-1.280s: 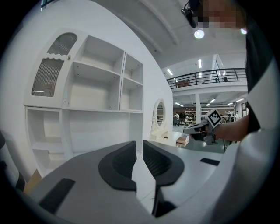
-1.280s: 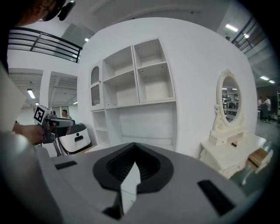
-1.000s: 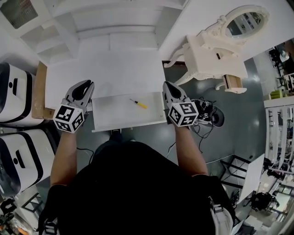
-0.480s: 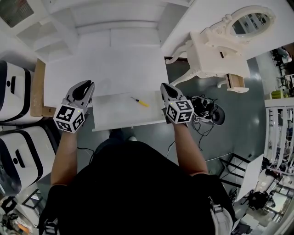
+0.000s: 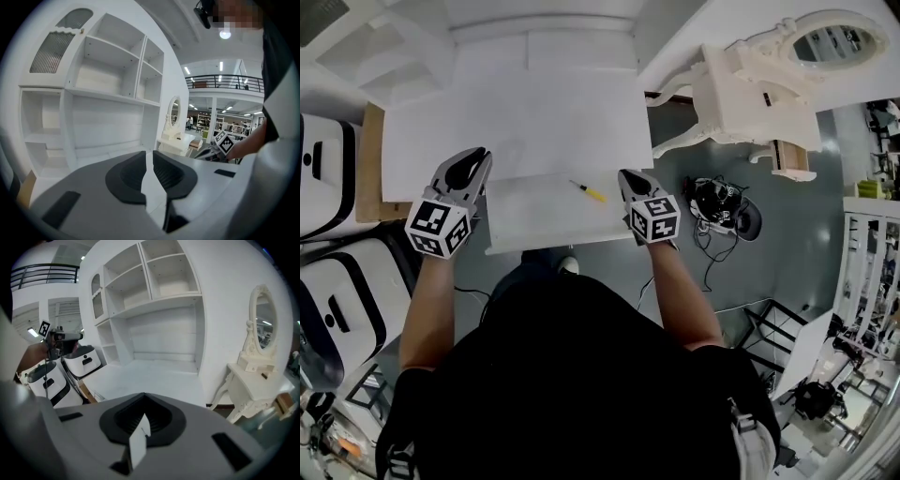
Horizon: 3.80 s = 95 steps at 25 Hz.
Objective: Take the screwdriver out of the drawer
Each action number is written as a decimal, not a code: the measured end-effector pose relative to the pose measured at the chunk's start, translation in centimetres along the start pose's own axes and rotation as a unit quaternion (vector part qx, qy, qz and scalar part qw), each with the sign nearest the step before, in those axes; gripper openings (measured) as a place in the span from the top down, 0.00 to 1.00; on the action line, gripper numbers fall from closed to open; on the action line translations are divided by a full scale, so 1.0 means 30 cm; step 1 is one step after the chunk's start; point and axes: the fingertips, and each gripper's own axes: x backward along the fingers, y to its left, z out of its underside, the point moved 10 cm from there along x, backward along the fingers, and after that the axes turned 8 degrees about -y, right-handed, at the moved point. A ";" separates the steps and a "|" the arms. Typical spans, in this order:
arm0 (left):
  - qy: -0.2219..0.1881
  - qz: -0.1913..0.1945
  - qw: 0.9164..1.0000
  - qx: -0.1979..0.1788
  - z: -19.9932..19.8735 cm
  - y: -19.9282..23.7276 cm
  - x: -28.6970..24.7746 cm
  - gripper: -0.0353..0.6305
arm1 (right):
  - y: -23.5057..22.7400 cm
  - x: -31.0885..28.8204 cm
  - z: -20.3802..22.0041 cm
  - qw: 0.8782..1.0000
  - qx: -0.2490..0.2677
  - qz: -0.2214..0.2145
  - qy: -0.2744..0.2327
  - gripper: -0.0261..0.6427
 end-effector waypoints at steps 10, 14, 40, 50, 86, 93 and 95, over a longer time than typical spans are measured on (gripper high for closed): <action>0.028 0.012 1.000 0.010 0.075 0.046 -0.070 0.86 | 0.018 -0.141 0.213 0.995 0.042 -0.035 0.082 0.94; 0.038 0.012 0.999 0.015 0.101 0.080 -0.090 0.86 | 0.012 -0.186 0.289 0.993 0.040 -0.036 0.109 0.94; 0.102 0.023 0.994 0.030 0.263 0.217 -0.182 0.86 | -0.036 -0.479 0.681 0.957 0.080 -0.076 0.269 0.85; 0.127 0.022 0.991 0.044 0.347 0.256 -0.187 0.86 | -0.045 -0.551 0.775 0.938 0.111 -0.095 0.315 0.80; 0.129 0.022 0.990 0.059 0.408 0.286 -0.238 0.86 | -0.047 -0.640 0.887 0.906 0.148 -0.099 0.384 0.83; 0.123 0.023 0.991 0.056 0.394 0.289 -0.224 0.86 | -0.029 -0.635 0.882 0.905 0.147 -0.102 0.386 0.83; 0.121 0.022 0.991 0.056 0.393 0.287 -0.219 0.86 | -0.022 -0.628 0.878 0.905 0.150 -0.104 0.385 0.83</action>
